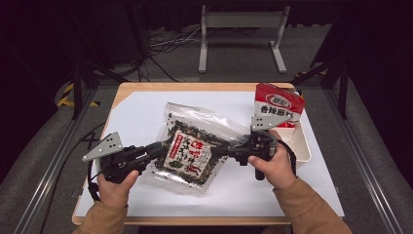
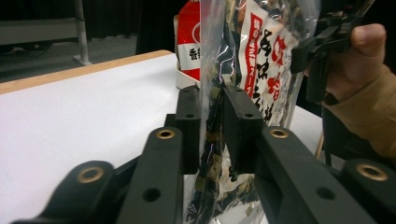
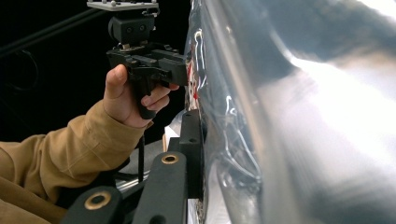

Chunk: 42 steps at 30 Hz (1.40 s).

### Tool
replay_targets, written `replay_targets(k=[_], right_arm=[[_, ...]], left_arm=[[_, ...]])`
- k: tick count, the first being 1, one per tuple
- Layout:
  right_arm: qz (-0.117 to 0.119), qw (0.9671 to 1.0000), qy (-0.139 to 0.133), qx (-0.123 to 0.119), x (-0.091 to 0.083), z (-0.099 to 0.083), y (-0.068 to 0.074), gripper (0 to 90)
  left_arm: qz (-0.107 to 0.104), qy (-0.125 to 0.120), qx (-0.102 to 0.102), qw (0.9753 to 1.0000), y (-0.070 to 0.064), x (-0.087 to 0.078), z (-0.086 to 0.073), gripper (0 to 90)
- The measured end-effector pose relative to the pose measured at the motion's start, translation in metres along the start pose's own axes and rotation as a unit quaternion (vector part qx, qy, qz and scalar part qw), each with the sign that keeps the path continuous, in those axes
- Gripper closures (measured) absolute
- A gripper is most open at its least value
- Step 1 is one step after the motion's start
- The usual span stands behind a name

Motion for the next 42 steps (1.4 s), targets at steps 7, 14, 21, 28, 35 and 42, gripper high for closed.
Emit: replay_targets(k=[7, 14, 21, 28, 35, 42], right_arm=[[-0.045, 0.9987, 0.018, -0.019, -0.018, 0.006, -0.004, 76.5], [-0.09, 0.9945, 0.036, -0.04, -0.044, 0.012, -0.009, 76.5], [-0.131, 0.9889, 0.048, -0.053, -0.074, 0.024, -0.01, 76.4], [-0.16, 0.9836, 0.06, -0.059, -0.096, 0.036, -0.011, 76.4], [-0.181, 0.9795, 0.064, -0.061, -0.113, 0.045, -0.012, 76.4], [-0.202, 0.975, 0.069, -0.064, -0.126, 0.051, -0.014, 76.4]], left_arm=[[0.007, 0.008, -0.005, 0.9999, 0.006, 0.001, -0.003, 59.0], [0.034, 0.02, -0.002, 0.9992, 0.018, 0.0, -0.009, 52.7], [0.07, 0.022, -0.007, 0.9973, 0.035, -0.003, -0.014, 46.4], [0.114, 0.041, 0.004, 0.9927, 0.053, -0.006, -0.023, 42.5], [0.148, 0.059, 0.008, 0.9872, 0.069, -0.01, -0.032, 41.2], [0.172, 0.078, 0.012, 0.982, 0.086, -0.011, -0.043, 38.5]])
Point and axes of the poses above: each handheld gripper's, and its own axes: x roughly forward along the jaws, z roughly out of its top, y roughly to its left, the point moved 10 cm from there along x, roughly forward along the jaws, and after that the axes turned 1 degree about z, right-handed, at the moved point
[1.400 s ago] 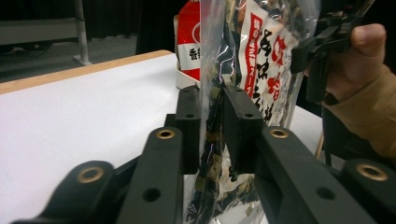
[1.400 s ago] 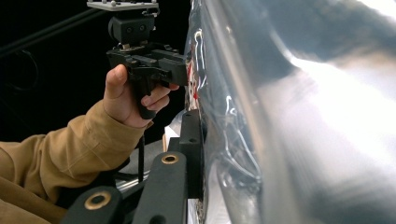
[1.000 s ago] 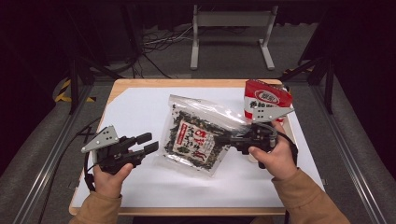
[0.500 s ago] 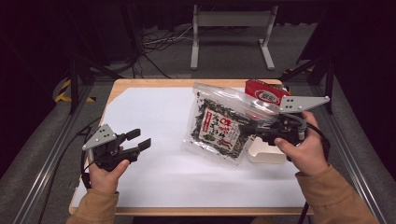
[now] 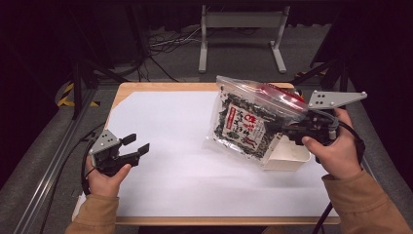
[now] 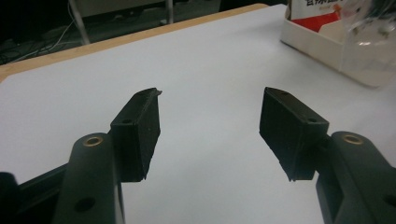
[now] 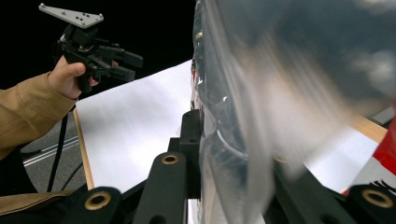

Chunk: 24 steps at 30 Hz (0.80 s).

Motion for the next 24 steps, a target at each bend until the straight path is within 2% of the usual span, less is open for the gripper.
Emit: replay_targets(k=[9, 17, 24], right_arm=[[-0.018, 0.9998, 0.004, 0.002, -0.015, 0.003, -0.008, 76.4], [-0.049, 0.9988, 0.004, 0.003, -0.035, 0.007, -0.023, 76.4], [-0.067, 0.9977, 0.005, 0.003, -0.047, 0.009, -0.033, 76.4]], left_arm=[[0.01, 0.015, 0.005, 0.9998, 0.008, 0.004, -0.008, 36.5], [0.014, 0.03, 0.014, 0.9993, 0.014, 0.009, -0.016, 34.4], [0.015, 0.036, 0.011, 0.9992, 0.016, 0.01, -0.019, 33.7]])
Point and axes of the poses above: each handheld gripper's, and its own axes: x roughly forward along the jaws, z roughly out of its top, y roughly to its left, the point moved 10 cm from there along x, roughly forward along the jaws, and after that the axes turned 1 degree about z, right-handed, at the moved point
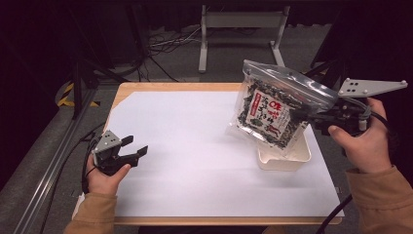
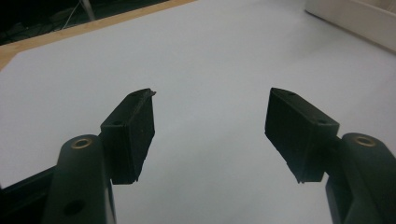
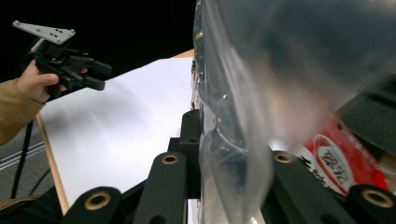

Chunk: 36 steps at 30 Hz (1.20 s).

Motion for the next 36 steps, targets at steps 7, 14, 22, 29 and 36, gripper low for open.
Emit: replay_targets(k=[7, 14, 22, 29, 36], right_arm=[[-0.028, 0.9996, 0.001, -0.002, -0.013, 0.001, -0.014, 76.4], [-0.056, 0.9983, 0.011, -0.005, -0.019, -0.003, -0.027, 76.4], [-0.072, 0.9974, 0.012, 0.002, -0.021, -0.007, -0.036, 76.3], [-0.105, 0.9942, 0.018, 0.019, -0.017, -0.017, -0.048, 76.3], [-0.115, 0.9927, 0.029, 0.02, -0.013, -0.025, -0.055, 76.3]], left_arm=[[0.001, 0.001, -0.002, 1.0, 0.001, 0.0, -0.001, 33.4], [0.003, 0.004, -0.001, 1.0, 0.003, 0.002, -0.003, 31.7], [-0.002, 0.001, -0.001, 1.0, 0.005, 0.004, -0.006, 28.3], [-0.003, 0.002, 0.0, 1.0, 0.006, 0.003, -0.007, 28.2], [-0.004, 0.002, 0.0, 1.0, 0.005, 0.003, -0.007, 28.2]])
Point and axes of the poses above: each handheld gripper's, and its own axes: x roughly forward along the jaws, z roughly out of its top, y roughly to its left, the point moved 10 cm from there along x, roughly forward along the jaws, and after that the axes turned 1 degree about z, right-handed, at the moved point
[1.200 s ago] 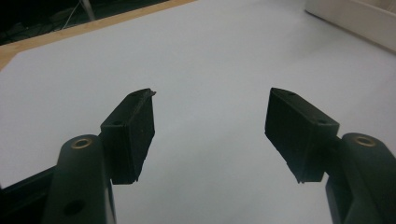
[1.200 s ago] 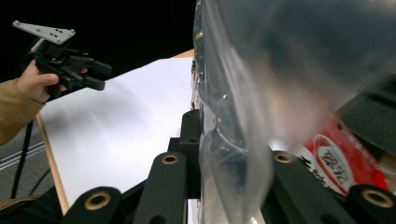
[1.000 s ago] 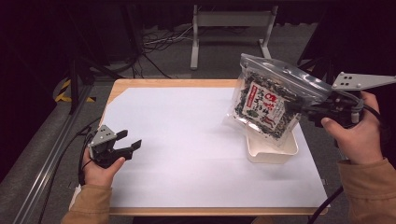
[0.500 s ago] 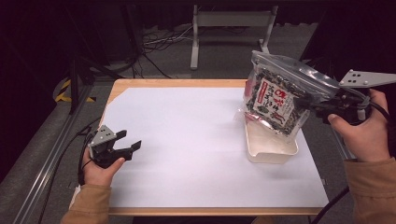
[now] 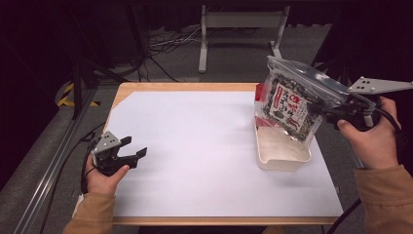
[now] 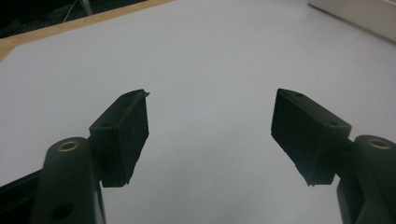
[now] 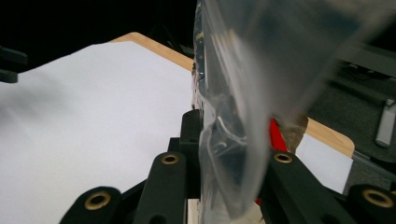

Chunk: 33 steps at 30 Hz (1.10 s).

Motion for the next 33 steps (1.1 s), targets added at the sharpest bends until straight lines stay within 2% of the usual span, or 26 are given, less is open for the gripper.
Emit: replay_targets(k=[10, 21, 27, 33], right_arm=[[-0.004, 0.9994, 0.03, 0.013, 0.01, -0.016, -0.002, 76.3], [-0.011, 0.9983, 0.056, 0.005, 0.019, -0.026, -0.002, 76.3], [0.001, 0.997, 0.077, 0.004, 0.031, -0.036, 0.004, 76.3], [0.002, 0.9961, 0.088, 0.008, 0.042, -0.044, 0.005, 76.3]], left_arm=[[-0.001, 0.001, -0.003, 1.0, -0.001, 0.0, -0.001, 28.2], [0.0, 0.002, 0.0, 1.0, -0.001, 0.0, -0.001, 28.0], [-0.003, 0.003, 0.002, 1.0, -0.001, 0.0, -0.001, 28.0], [-0.004, 0.003, 0.002, 1.0, -0.001, 0.0, -0.001, 27.8]])
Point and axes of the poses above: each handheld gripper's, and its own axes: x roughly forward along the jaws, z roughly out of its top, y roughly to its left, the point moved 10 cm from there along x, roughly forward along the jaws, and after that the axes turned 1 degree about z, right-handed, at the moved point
